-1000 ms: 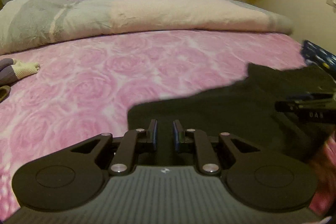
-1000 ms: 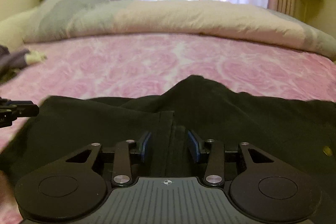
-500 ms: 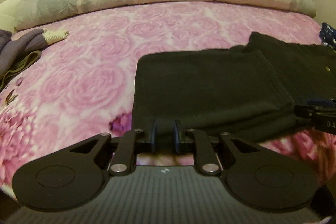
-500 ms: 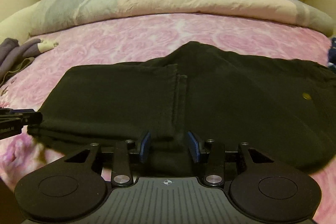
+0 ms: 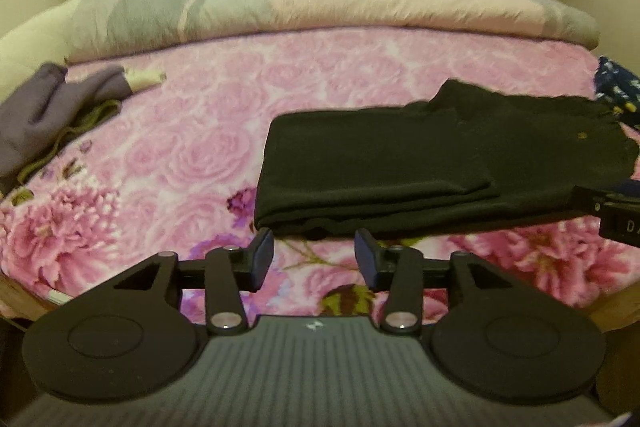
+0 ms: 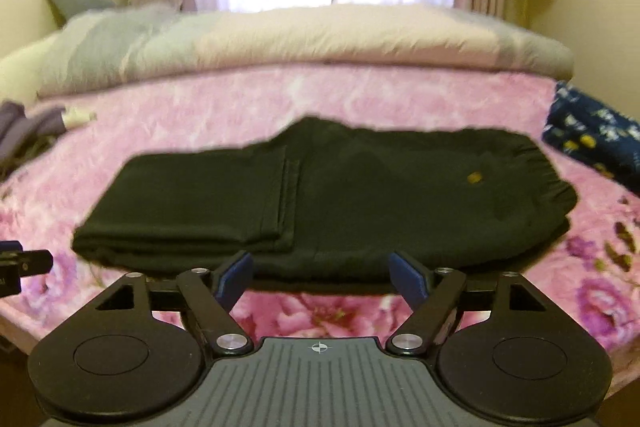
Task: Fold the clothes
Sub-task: 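Open both tools and release the folded trousers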
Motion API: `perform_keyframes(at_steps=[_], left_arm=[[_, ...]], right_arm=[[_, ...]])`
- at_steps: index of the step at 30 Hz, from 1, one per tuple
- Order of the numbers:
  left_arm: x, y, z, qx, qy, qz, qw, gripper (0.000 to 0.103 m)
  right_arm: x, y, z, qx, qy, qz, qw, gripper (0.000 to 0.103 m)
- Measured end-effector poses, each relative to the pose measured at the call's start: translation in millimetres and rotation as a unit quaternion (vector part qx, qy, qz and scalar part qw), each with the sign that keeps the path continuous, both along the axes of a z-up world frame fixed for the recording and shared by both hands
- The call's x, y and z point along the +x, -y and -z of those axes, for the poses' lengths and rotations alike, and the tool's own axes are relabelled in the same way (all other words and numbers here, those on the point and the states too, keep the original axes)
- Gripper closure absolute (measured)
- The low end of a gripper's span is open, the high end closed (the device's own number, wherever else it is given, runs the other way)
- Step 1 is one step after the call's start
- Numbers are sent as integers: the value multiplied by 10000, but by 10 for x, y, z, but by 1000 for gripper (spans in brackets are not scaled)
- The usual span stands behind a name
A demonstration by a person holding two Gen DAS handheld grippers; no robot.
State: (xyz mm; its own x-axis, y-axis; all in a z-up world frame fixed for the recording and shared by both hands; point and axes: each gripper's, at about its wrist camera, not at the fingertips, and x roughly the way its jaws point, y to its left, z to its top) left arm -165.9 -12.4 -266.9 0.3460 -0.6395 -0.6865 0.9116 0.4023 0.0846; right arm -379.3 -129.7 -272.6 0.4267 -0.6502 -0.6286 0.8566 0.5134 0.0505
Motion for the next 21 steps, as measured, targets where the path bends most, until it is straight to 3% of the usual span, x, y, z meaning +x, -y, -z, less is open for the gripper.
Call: perform_keyframes(at_steps=[11, 21], left_arm=[[-601, -212, -284, -190, 521, 478, 9973, 59], [-801, -310, -331, -170, 692, 318, 9970, 59]], right_arm=[[-660, -383, -284, -129, 598, 468, 9970, 25], [-774, -434, -300, -22, 732, 431, 9964, 25]])
